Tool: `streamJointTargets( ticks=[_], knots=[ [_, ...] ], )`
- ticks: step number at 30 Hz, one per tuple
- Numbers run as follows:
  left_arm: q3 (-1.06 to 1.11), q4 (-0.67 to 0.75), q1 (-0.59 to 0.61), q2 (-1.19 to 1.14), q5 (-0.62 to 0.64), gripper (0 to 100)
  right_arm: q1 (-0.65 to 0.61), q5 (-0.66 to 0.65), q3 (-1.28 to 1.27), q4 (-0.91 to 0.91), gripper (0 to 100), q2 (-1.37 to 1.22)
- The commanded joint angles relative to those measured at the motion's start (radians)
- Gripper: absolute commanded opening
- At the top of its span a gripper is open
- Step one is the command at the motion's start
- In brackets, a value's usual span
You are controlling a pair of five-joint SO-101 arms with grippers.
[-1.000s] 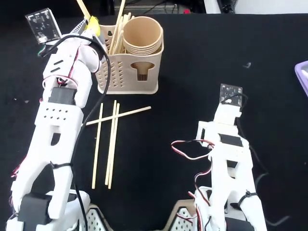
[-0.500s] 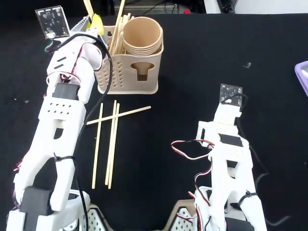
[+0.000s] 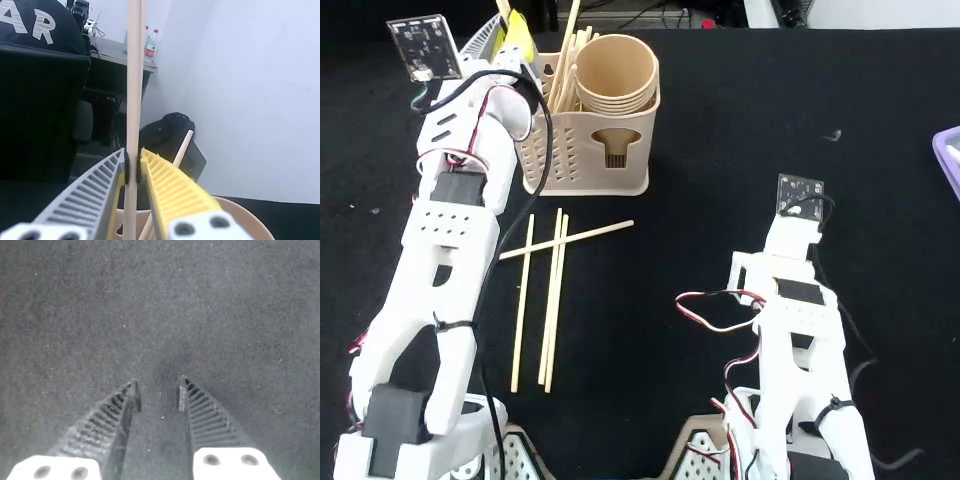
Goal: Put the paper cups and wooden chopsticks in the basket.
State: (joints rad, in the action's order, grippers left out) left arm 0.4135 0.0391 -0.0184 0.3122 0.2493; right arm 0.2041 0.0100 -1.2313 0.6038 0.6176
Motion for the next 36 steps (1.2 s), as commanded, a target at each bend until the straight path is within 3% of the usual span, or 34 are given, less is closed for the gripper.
streamJointTargets(
  ticks=[1, 7, 12, 17, 29, 36],
  knots=[
    [0.018, 0.021, -0.005, 0.008, -0.008, 3, 0.009, -0.002, 0.005, -0.02, 12.8, 0.022],
    [0.084, 0.023, -0.005, 0.008, -0.003, 4, 0.009, -0.002, 0.005, -0.02, 12.8, 0.022],
    [0.087, 0.02, -0.008, 0.009, 0.023, 16, 0.009, -0.002, 0.005, -0.02, 12.8, 0.022],
    [0.077, 0.021, 0.024, 0.02, 0.114, 17, 0.009, -0.002, 0.004, -0.02, 12.8, 0.022],
    [0.085, 0.012, 0.067, 0.193, 0.118, 17, 0.009, -0.002, -0.002, -0.021, 12.8, 0.022],
    [0.042, -0.244, 0.065, 0.433, 0.114, 17, 0.009, -0.002, -0.002, -0.021, 12.8, 0.022]
  ],
)
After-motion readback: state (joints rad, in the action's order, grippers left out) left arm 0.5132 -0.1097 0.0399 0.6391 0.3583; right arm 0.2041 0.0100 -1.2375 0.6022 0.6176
